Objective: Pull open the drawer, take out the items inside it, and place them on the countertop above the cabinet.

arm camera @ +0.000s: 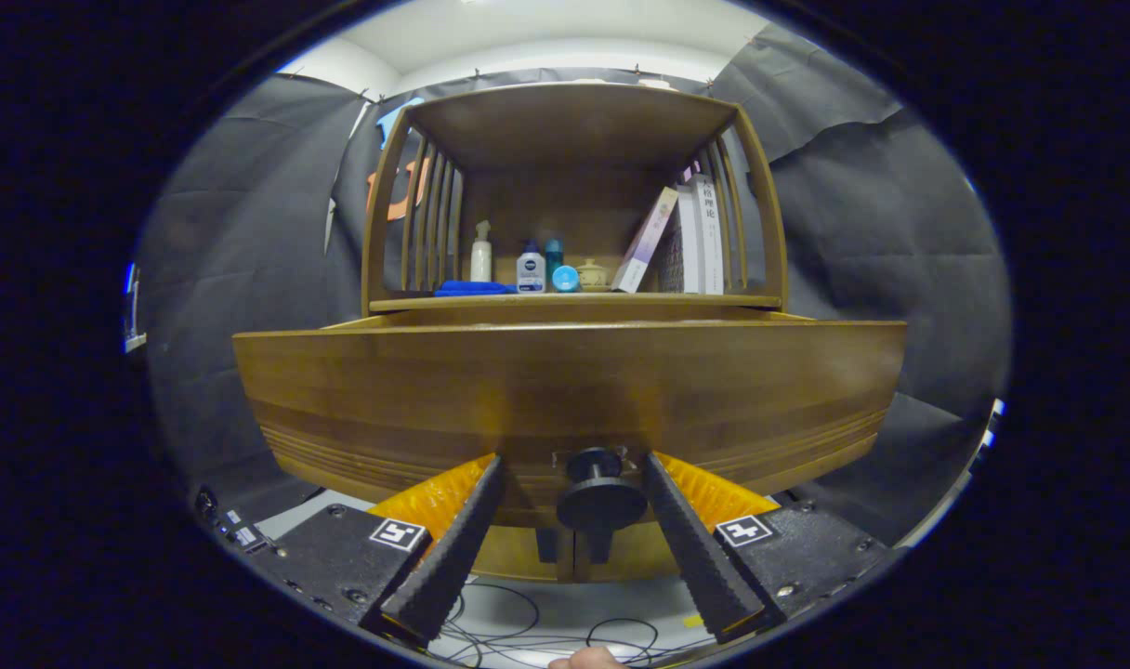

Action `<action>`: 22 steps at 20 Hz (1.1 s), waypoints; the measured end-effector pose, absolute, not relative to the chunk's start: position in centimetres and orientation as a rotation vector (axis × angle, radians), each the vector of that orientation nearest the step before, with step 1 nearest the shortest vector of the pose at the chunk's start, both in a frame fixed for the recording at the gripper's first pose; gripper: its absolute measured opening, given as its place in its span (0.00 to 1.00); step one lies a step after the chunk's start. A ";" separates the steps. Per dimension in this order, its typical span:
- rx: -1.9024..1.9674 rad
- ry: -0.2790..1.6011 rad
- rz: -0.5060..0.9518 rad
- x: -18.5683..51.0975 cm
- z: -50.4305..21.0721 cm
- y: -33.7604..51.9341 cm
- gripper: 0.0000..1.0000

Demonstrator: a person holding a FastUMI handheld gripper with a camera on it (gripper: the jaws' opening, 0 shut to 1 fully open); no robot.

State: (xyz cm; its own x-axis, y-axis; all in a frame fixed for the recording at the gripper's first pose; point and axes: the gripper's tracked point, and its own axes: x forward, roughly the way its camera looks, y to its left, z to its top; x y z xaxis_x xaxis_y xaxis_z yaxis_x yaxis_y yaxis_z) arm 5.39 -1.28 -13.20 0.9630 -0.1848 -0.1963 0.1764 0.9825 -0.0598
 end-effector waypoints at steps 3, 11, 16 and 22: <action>-0.034 0.220 -0.163 7.5 -12.9 -1.4 0.99; -0.060 0.259 -0.148 13.4 -12.4 -2.0 0.99; -0.074 0.272 -0.149 16.1 -12.6 -2.4 0.99; -0.086 0.271 -0.163 18.3 -12.7 -2.9 0.99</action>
State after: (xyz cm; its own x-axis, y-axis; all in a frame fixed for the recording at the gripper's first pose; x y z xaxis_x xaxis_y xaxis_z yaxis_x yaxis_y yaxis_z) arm 18.28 -2.92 -12.73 0.9505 -0.1712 -0.2593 0.1482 0.9833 -0.1059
